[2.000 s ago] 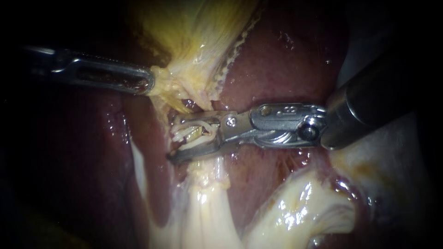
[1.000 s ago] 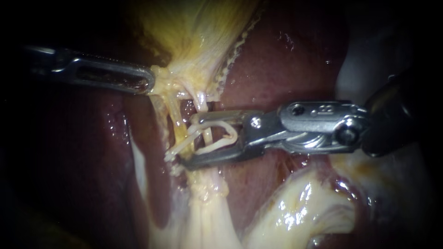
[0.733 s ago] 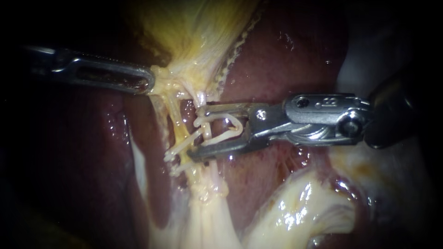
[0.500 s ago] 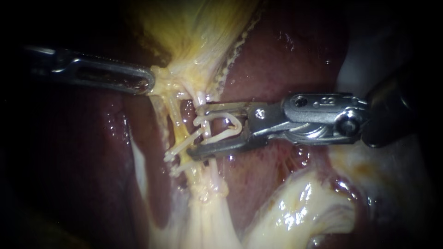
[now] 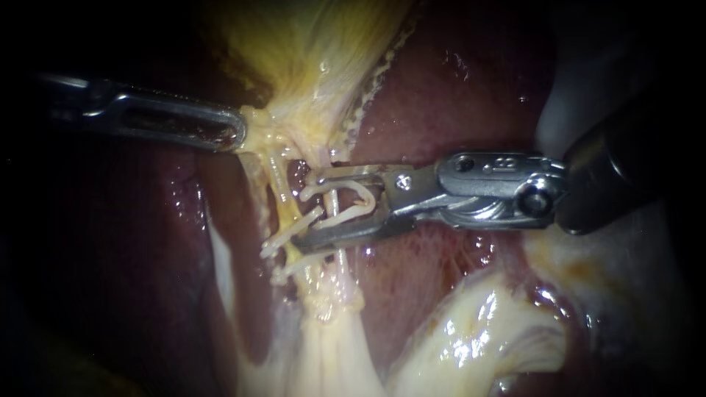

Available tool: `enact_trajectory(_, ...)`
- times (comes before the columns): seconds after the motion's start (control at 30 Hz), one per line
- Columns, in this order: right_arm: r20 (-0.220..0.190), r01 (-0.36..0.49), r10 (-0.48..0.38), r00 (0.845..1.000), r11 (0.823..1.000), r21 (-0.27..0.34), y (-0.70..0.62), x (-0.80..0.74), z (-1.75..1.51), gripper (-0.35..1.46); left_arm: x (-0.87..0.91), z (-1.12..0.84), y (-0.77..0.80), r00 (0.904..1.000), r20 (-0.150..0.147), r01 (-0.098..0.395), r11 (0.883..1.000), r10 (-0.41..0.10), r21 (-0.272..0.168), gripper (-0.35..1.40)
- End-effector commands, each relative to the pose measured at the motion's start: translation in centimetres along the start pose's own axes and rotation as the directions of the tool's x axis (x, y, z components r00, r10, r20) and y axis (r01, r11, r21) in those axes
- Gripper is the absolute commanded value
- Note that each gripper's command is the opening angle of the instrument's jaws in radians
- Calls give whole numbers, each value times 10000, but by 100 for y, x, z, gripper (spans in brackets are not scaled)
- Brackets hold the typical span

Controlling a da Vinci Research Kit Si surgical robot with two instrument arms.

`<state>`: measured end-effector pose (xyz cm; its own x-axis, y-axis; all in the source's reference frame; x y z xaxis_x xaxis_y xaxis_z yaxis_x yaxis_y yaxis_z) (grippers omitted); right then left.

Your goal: Clipping third clip left tube

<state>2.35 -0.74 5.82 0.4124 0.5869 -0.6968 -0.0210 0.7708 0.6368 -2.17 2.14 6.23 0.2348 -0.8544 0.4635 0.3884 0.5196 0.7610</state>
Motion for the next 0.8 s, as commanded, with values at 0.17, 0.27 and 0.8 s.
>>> enact_trajectory(0.17, 1, -90, 90, 10000, 9999, -71, 11, -8, 7, 49, 0, 0, 0, 10000, 0, 0, 10000, 0, -1, -35)
enact_trajectory(0.27, -5, -195, 195, 9998, 9997, -126, 17, -12, 14, 49, 0, 0, 0, 10000, 0, 0, 10000, 0, -2, -35)
enact_trajectory(0.8, -2038, -1610, 2046, 9574, 9641, 2112, 15, -3, 44, 46, 0, 2, 0, 10000, 5, -1, 10000, 1, -11, -35)
